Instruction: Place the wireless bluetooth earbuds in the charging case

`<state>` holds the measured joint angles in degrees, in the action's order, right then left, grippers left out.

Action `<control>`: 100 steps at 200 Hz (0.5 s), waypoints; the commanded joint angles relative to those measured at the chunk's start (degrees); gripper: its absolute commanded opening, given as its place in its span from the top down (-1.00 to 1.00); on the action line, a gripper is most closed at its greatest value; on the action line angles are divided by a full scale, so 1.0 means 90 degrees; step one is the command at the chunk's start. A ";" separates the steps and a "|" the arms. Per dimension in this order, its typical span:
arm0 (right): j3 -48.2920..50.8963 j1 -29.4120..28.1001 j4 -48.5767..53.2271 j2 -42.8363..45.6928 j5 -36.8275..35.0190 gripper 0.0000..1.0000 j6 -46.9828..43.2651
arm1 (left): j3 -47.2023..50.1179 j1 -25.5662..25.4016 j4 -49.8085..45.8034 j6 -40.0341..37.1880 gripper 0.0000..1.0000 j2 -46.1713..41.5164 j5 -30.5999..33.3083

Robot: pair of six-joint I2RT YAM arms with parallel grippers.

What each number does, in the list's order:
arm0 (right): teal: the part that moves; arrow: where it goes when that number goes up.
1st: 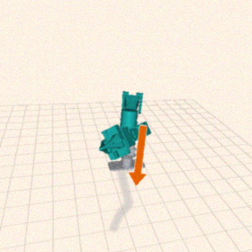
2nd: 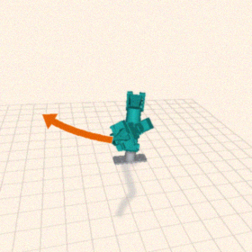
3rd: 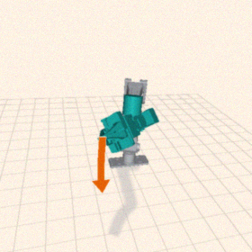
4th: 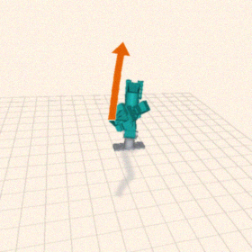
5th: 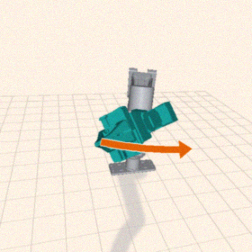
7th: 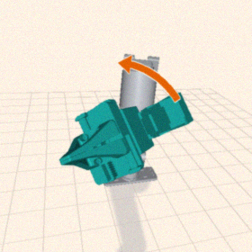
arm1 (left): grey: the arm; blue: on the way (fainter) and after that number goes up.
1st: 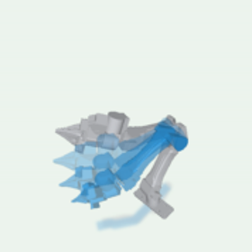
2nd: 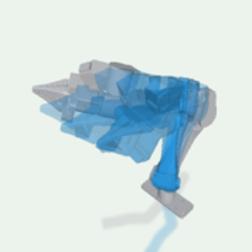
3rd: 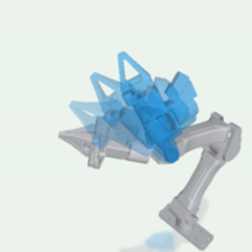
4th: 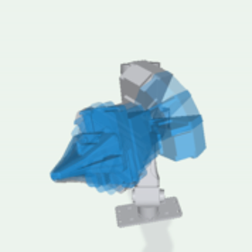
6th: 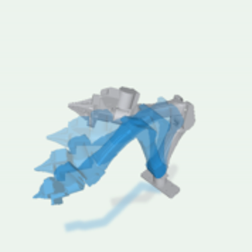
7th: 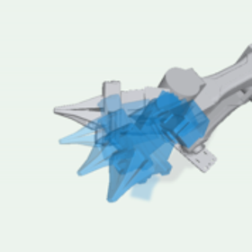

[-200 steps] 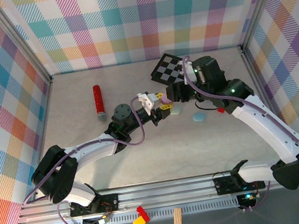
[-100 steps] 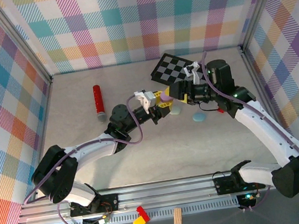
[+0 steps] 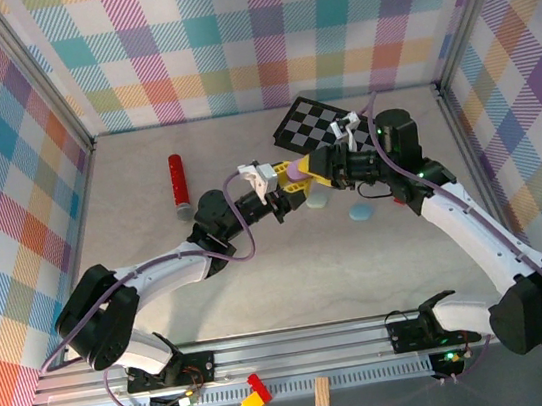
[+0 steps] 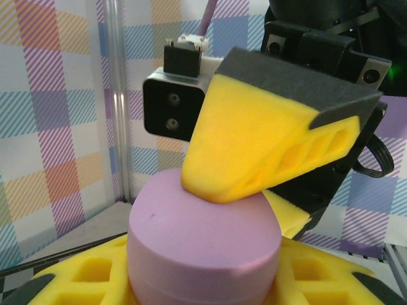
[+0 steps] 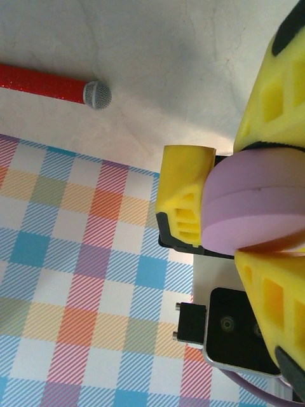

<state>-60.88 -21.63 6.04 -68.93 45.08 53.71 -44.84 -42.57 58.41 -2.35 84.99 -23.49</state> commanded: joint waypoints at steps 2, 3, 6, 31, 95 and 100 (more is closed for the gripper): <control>0.0088 0.0008 -0.0458 0.0001 0.0232 0.40 0.0245 | 0.0016 0.0021 -0.0020 -0.0022 0.24 -0.0176 -0.0154; 0.0086 0.0009 -0.0462 0.0002 0.0224 0.41 0.0244 | 0.0019 0.0022 -0.0018 -0.0022 0.24 -0.0181 -0.0154; 0.0096 0.0019 -0.0476 0.0011 0.0205 0.44 0.0250 | 0.0031 0.0019 -0.0037 -0.0029 0.24 -0.0190 -0.0157; 0.0220 0.0096 -0.0454 0.0079 0.0046 0.62 0.0298 | 0.0116 0.0033 -0.0270 -0.0146 0.22 -0.0317 -0.0065; 0.0882 0.0308 -0.0614 0.0436 -0.0489 0.78 0.0506 | 0.0639 0.0127 -0.1317 -0.0460 -0.58 -0.0987 -0.0085; 0.0945 0.0316 -0.0601 0.0451 -0.0559 0.79 0.0488 | 0.0688 0.0132 -0.1462 -0.0510 -0.63 -0.1075 -0.0109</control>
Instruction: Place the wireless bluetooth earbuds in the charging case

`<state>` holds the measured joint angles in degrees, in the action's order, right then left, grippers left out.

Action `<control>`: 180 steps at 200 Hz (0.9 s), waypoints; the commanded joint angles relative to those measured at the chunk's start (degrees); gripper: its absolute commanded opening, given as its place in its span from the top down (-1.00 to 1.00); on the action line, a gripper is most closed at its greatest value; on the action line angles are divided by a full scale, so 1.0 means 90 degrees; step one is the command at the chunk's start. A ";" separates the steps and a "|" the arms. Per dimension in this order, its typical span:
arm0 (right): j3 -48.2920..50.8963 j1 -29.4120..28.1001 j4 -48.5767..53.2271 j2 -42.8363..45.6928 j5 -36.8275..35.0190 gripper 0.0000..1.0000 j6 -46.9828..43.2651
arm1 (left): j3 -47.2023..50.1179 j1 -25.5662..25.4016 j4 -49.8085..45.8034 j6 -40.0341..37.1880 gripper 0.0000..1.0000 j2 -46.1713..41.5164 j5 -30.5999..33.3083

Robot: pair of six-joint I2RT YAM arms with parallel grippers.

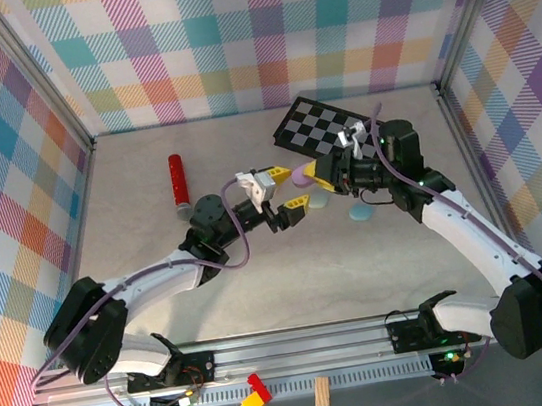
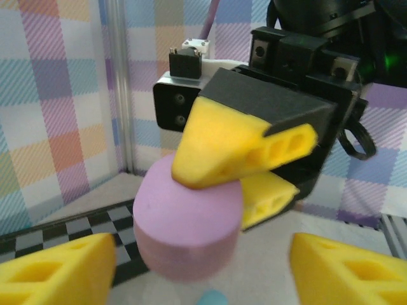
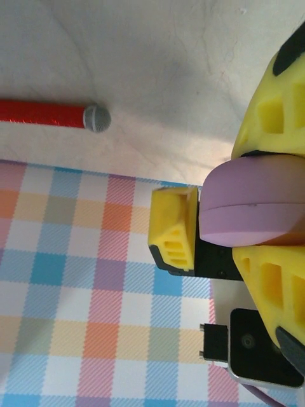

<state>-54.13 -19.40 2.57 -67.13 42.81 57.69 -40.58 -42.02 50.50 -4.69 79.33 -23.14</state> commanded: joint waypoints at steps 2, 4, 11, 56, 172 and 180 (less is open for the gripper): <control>0.0214 0.0071 -0.0204 0.0257 -0.0324 0.79 0.0038 | 0.0230 0.0072 -0.0643 -0.0272 -0.65 -0.0485 -0.0150; 0.0238 0.0069 -0.0204 0.0261 -0.0347 0.79 0.0024 | 0.0250 0.0077 -0.0707 -0.0298 -0.67 -0.0516 -0.0165; 0.0285 0.0078 -0.0134 0.0253 -0.0428 0.79 -0.0059 | 0.0328 0.0074 -0.0958 -0.0417 -0.73 -0.0640 -0.0194; 0.0535 0.0066 0.0450 -0.0183 -0.0960 0.79 -0.0587 | 0.1121 0.0068 -0.2141 -0.0765 -1.00 -0.1471 0.0055; 0.1510 -0.0276 -0.0602 -0.2500 -0.1659 0.76 -0.1048 | 0.1835 0.0070 -0.3344 -0.1227 -1.00 -0.1792 0.0301; 0.1541 -0.0276 -0.0611 -0.2608 -0.1711 0.75 -0.1064 | 0.1849 0.0070 -0.3300 -0.1227 -1.00 -0.1732 0.0271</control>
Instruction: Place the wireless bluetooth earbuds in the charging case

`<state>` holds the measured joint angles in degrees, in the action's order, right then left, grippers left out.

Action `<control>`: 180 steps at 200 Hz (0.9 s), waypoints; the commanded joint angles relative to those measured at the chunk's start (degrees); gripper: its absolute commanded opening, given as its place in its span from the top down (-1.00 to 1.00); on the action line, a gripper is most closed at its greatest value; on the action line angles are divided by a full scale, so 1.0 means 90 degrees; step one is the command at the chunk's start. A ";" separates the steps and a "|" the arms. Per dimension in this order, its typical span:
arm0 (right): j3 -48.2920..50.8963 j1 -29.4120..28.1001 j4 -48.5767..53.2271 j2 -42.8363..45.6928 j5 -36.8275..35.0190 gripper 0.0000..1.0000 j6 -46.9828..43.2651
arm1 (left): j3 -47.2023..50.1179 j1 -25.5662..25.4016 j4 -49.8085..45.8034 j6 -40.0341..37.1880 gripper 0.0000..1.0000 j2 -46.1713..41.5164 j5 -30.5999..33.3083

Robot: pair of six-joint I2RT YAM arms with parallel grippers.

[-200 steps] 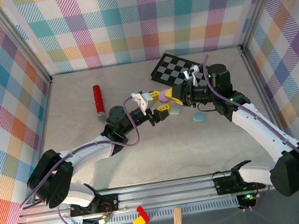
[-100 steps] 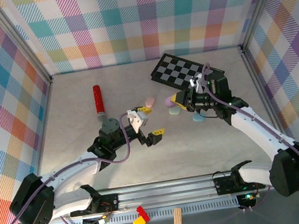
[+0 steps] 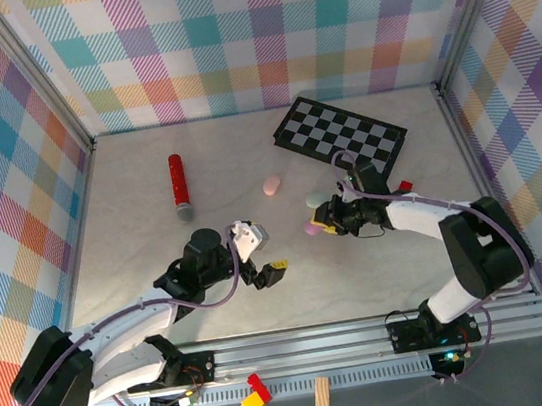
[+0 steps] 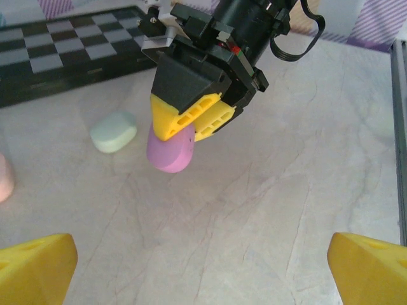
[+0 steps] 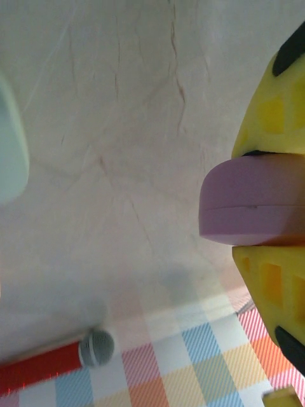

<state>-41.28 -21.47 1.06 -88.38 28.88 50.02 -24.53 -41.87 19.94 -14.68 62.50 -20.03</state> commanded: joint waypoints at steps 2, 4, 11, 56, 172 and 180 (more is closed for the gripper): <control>0.0113 -0.0041 -0.0448 -0.0273 -0.0177 0.75 -0.0215 | 0.0059 0.0052 0.0105 -0.0117 -1.00 0.0143 -0.0082; 0.0121 -0.0044 -0.0452 -0.0296 -0.0188 0.75 -0.0221 | 0.0060 0.0055 0.0115 -0.0117 -1.00 0.0157 -0.0094; 0.0142 -0.0041 -0.0450 -0.0352 -0.0236 0.73 -0.0235 | 0.0047 0.0047 0.0137 -0.0112 -1.00 0.0203 -0.0124; 0.0107 -0.0046 0.0055 -0.0081 -0.0827 0.17 -0.0472 | 0.0028 0.0069 0.0301 0.0073 -1.00 0.0322 -0.0086; 0.0602 0.0165 0.0208 0.3130 -0.5361 -1.00 -0.4082 | 0.0698 0.2044 0.0778 0.0490 -1.00 -0.0884 0.2270; 0.0791 0.0278 -0.0077 0.3282 -0.5505 -0.98 -0.4483 | 0.0719 0.2191 0.0657 0.0306 -1.00 -0.0949 0.2428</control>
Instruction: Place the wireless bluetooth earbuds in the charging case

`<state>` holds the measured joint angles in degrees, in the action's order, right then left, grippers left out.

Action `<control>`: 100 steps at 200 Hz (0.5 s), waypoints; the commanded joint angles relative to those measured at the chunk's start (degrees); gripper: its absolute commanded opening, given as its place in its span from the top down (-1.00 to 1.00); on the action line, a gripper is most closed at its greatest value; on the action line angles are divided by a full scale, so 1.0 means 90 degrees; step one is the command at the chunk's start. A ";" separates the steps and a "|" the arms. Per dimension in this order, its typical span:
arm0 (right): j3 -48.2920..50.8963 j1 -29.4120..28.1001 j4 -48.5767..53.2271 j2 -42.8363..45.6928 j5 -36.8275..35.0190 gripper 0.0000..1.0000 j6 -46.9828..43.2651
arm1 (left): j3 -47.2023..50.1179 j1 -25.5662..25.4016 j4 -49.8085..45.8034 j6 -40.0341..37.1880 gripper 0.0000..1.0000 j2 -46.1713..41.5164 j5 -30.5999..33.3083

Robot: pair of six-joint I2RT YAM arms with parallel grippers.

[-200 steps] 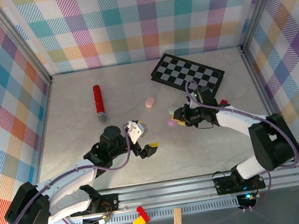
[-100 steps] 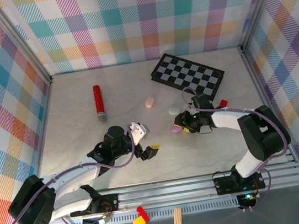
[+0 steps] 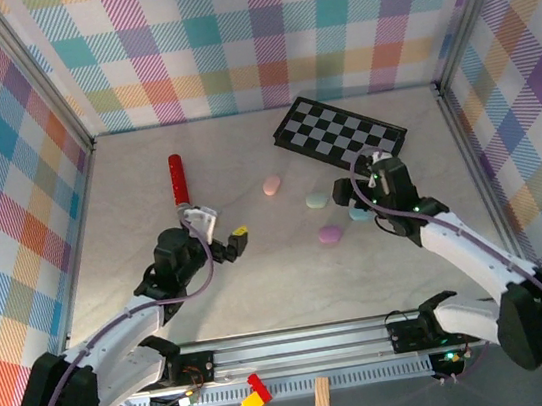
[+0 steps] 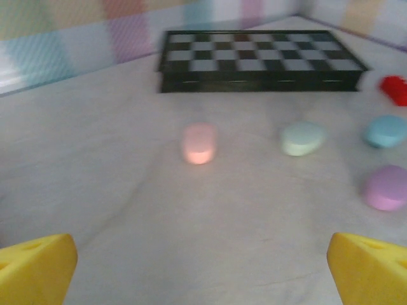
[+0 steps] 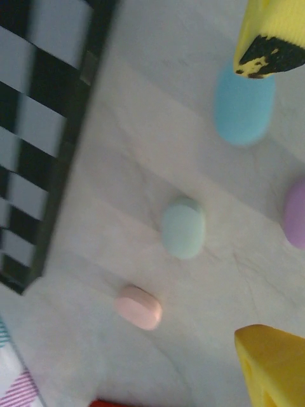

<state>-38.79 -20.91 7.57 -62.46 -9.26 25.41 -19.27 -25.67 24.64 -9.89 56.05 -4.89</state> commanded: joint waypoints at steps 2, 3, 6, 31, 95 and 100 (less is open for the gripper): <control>0.0563 0.0238 -0.0890 0.0422 -0.1301 -0.98 -0.1847 | 0.0157 0.0430 0.0119 -0.0258 -1.00 -0.0244 0.0791; 0.0576 0.0245 -0.0934 0.0434 -0.1318 -0.97 -0.1895 | 0.0163 0.0450 0.0116 -0.0268 -1.00 -0.0248 0.0818; 0.0674 0.0286 -0.1072 0.0454 -0.1358 -0.98 -0.2042 | 0.0197 0.0513 0.0132 -0.0284 -1.00 -0.0250 0.0904; 0.1410 0.0755 -0.2399 0.0305 -0.1209 -0.98 -0.2623 | 0.0644 0.1176 0.1036 -0.0129 -1.00 0.0038 0.0920; 0.2102 0.1463 -0.5189 -0.1177 -0.0087 -0.97 -0.2769 | 0.0823 0.2120 0.3369 0.0336 -1.00 0.1928 0.0217; 0.2075 0.1476 -0.5259 -0.1305 -0.0085 -0.97 -0.2818 | 0.0790 0.2157 0.3466 0.0337 -1.00 0.2065 0.0188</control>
<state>-20.29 -8.51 -25.61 -70.65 -13.76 3.25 -11.40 -8.36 45.08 -8.80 70.46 -0.36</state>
